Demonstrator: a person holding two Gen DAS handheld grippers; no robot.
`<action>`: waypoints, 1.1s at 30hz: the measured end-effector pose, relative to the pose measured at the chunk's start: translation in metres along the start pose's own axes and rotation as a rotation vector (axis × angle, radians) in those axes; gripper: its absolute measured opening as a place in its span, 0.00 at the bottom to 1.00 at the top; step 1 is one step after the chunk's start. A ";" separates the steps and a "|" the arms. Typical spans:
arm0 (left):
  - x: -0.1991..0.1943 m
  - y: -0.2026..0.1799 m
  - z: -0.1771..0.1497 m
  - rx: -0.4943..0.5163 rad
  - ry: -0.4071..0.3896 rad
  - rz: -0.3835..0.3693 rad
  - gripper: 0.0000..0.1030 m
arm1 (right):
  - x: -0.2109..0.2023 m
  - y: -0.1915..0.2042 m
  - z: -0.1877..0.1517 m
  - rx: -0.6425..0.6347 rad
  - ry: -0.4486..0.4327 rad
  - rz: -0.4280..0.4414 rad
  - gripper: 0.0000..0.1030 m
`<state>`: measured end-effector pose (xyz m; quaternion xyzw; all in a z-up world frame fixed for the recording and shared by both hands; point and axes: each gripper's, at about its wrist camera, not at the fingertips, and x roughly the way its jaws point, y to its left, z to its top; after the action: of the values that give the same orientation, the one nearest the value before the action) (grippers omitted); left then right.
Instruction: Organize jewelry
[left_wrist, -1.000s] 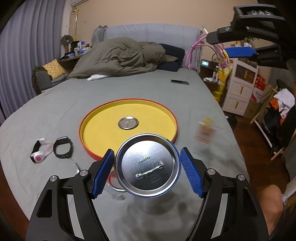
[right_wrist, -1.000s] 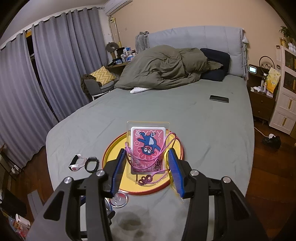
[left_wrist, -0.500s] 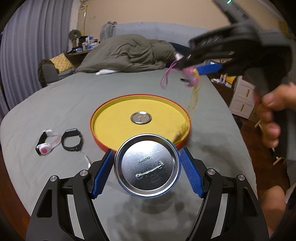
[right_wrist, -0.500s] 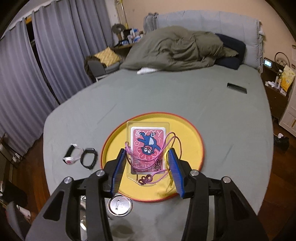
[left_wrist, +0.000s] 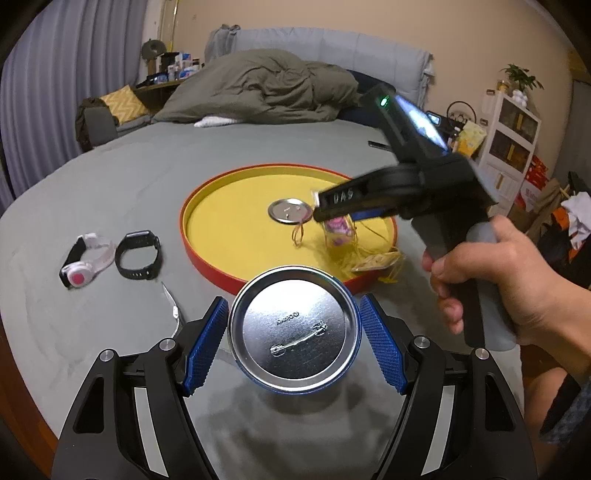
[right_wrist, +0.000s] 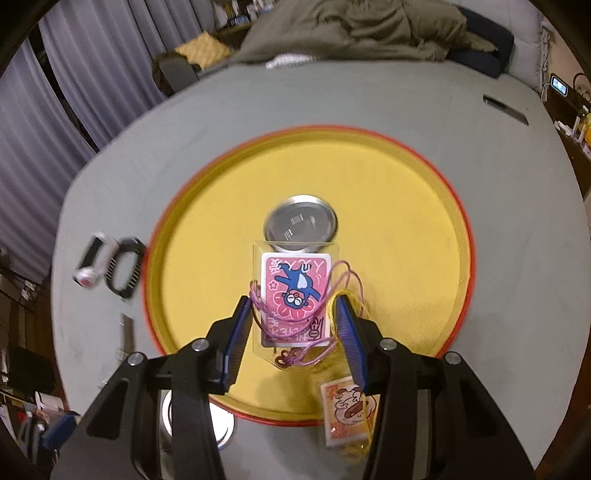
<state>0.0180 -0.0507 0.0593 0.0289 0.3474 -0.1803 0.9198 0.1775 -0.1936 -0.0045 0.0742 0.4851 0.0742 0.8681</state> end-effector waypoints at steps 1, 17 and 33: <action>0.002 0.000 -0.001 -0.001 0.004 -0.001 0.69 | 0.004 -0.001 -0.001 -0.002 0.015 -0.005 0.43; 0.011 -0.011 -0.007 0.011 0.026 -0.016 0.69 | -0.011 -0.013 -0.016 -0.035 0.034 -0.015 0.57; 0.013 -0.028 -0.015 0.031 0.037 -0.028 0.69 | -0.038 -0.030 -0.064 -0.060 -0.005 -0.055 0.58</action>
<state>0.0080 -0.0779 0.0411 0.0415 0.3617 -0.1980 0.9101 0.1045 -0.2269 -0.0118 0.0349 0.4823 0.0644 0.8729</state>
